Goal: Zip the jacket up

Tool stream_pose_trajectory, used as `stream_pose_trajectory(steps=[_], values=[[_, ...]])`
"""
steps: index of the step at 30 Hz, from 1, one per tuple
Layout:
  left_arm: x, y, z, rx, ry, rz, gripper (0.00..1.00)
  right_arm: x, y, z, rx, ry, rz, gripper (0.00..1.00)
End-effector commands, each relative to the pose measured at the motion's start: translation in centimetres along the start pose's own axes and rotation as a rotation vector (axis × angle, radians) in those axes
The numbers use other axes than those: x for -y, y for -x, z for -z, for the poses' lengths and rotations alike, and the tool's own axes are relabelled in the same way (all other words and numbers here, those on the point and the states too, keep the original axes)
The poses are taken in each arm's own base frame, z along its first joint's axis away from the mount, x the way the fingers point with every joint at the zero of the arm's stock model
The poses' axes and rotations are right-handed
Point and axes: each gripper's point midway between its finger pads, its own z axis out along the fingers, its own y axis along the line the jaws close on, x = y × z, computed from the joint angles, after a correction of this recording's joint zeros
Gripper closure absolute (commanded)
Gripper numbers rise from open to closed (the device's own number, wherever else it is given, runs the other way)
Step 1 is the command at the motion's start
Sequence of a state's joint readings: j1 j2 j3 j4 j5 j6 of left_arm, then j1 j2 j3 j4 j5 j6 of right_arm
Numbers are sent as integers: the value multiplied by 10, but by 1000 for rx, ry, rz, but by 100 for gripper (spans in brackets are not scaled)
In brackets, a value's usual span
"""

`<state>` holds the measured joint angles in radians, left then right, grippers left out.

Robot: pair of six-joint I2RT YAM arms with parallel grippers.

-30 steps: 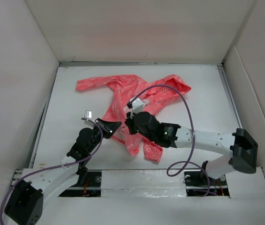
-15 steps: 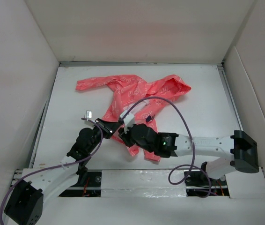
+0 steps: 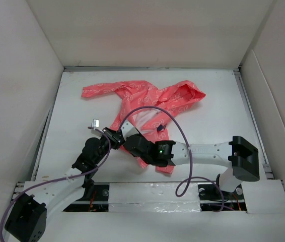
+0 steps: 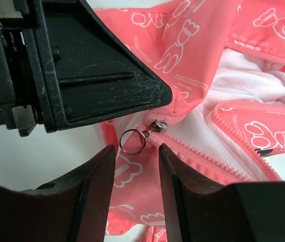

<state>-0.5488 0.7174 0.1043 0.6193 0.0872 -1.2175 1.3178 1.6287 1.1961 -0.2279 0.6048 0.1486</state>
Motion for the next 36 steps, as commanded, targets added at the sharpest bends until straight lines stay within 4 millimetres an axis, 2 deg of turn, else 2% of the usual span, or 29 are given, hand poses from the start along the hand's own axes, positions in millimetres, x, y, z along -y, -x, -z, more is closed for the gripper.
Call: stream_pose_trajectory(steps=[1,8,14,18,20,23,28,36], values=[[15,-2,1,-15,-60,-6,100,4,19,6,32,-29,8,53],[16,-2,0,-17,-59,-8,100,-2,20,2,34,-34,17,51],[13,-2,1,-16,-56,-6,100,-6,20,-1,41,-72,26,56],[12,-3,1,-17,-54,-4,100,-2,20,-2,37,-107,25,62],[13,-2,1,-15,-55,-4,100,0,22,-1,39,-113,18,70],[12,-3,1,-17,-54,-4,100,1,24,2,51,-111,-3,74],[12,-3,2,-16,-56,-4,100,4,32,11,79,-96,-33,87],[11,-3,4,-16,-56,-6,100,8,34,15,87,-78,-59,97]])
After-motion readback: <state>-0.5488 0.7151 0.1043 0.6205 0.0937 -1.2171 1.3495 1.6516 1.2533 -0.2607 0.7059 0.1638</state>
